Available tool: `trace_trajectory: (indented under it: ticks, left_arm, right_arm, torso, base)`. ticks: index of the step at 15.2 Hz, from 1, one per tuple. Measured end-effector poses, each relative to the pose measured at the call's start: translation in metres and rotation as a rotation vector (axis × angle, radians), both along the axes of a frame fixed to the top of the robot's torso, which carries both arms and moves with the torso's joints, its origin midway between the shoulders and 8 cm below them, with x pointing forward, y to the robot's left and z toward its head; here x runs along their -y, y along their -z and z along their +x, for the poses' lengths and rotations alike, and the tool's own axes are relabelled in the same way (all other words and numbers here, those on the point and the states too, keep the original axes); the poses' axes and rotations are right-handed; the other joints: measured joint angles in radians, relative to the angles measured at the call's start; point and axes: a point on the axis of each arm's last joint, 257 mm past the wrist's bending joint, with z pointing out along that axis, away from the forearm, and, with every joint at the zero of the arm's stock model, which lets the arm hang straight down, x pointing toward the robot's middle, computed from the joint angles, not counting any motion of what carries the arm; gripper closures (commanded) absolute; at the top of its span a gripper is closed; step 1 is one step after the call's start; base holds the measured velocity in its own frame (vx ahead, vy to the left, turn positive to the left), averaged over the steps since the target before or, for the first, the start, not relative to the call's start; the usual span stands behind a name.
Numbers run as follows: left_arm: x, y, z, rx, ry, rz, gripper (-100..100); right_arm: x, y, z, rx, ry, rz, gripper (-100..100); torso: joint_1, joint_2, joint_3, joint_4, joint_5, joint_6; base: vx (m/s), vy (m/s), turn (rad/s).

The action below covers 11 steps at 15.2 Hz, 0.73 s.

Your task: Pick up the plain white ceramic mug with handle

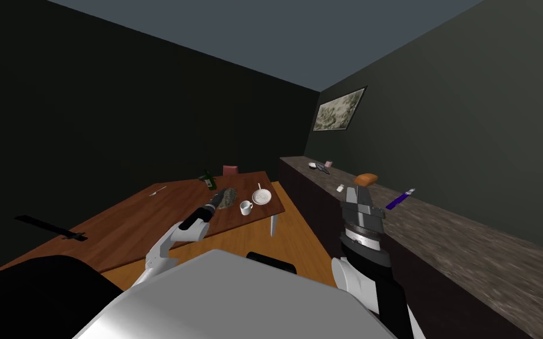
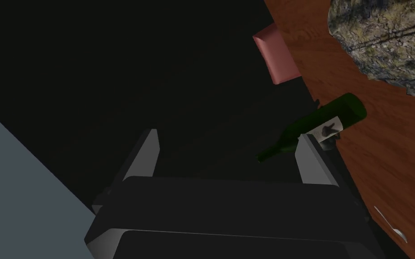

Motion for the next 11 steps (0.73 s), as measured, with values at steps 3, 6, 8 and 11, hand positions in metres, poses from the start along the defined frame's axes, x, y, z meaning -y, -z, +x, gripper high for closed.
trace_trajectory:
  ticks: [3, 6, 8, 11]
  left_arm:
    - [-0.007, 0.011, -0.003, -0.051, -0.018, -0.001, -100]
    - [-0.019, 0.027, -0.010, -0.118, -0.042, -0.005, -100]
    - [-0.026, 0.034, -0.014, -0.150, -0.053, -0.009, -100]
    - [-0.036, 0.049, -0.021, -0.217, -0.076, -0.015, -100]
  right_arm:
    - [0.000, 0.000, 0.000, 0.000, 0.000, 0.000, 0]
    - [0.000, 0.000, 0.000, 0.000, 0.000, 0.000, 0]
    - [0.000, 0.000, 0.000, 0.000, 0.000, 0.000, 0]
    - [0.000, 0.000, 0.000, 0.000, 0.000, 0.000, 0]
  torso:
    - [0.000, 0.000, 0.000, 0.000, 0.000, 0.000]
    - [0.000, 0.000, 0.000, 0.000, 0.000, 0.000]
    - [0.000, 0.000, 0.000, 0.000, 0.000, 0.000]
    - [0.000, -0.001, 0.000, 0.000, 0.000, 0.000]
  base:
    - [0.015, -0.020, -0.094]
    - [0.015, -0.018, -0.074]
    - [0.015, -0.027, -0.164]
    - [0.023, -0.028, -0.137]
